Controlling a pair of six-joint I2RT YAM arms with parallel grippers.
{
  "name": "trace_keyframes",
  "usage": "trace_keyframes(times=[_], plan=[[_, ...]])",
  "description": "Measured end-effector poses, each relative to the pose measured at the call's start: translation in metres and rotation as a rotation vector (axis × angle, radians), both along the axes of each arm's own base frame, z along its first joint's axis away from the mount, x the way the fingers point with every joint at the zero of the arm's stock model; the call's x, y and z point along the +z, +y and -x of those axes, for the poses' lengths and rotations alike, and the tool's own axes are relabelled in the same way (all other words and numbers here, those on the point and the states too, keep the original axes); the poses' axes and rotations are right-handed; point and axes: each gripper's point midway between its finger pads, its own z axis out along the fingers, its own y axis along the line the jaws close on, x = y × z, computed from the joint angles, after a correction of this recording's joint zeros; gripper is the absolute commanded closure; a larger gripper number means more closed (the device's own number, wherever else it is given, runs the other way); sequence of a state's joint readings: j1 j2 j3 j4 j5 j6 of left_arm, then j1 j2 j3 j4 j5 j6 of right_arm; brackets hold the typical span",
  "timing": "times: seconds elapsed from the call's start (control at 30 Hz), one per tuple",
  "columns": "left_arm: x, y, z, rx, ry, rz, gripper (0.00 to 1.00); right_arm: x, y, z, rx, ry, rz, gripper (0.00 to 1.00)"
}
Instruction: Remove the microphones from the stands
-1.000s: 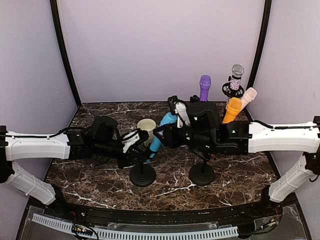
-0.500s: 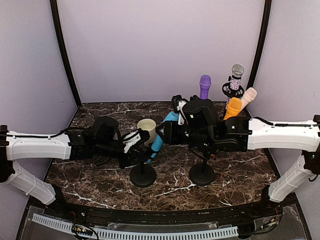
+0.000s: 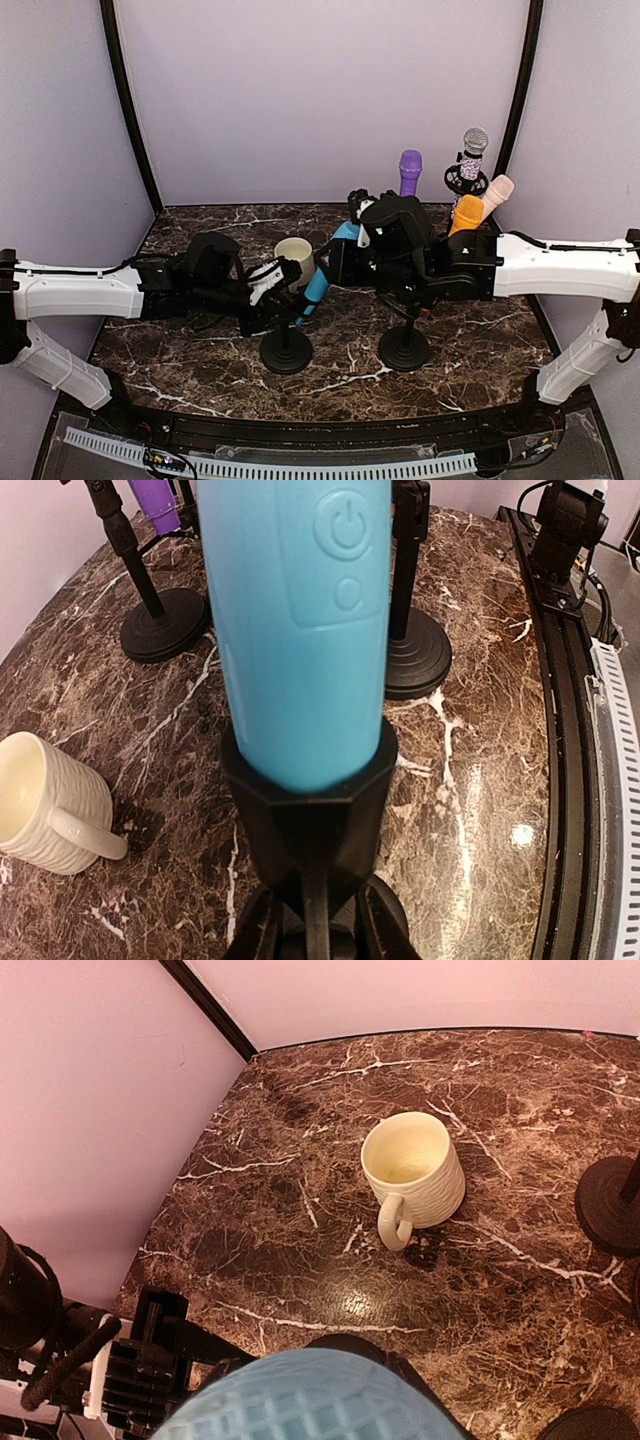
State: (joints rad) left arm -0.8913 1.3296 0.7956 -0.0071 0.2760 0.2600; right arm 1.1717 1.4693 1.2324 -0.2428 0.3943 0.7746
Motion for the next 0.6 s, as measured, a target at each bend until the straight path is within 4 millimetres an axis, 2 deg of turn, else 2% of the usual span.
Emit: trace_keyframes(times=[0.2, 0.6], plan=[[0.0, 0.0, -0.001, 0.001, -0.004, -0.003, 1.0, 0.001, -0.001, 0.0, -0.004, -0.004, 0.001, 0.96], [0.0, -0.003, -0.001, -0.01, -0.016, -0.01, 1.0, 0.006, 0.001, 0.011, 0.171, -0.076, 0.028, 0.96]])
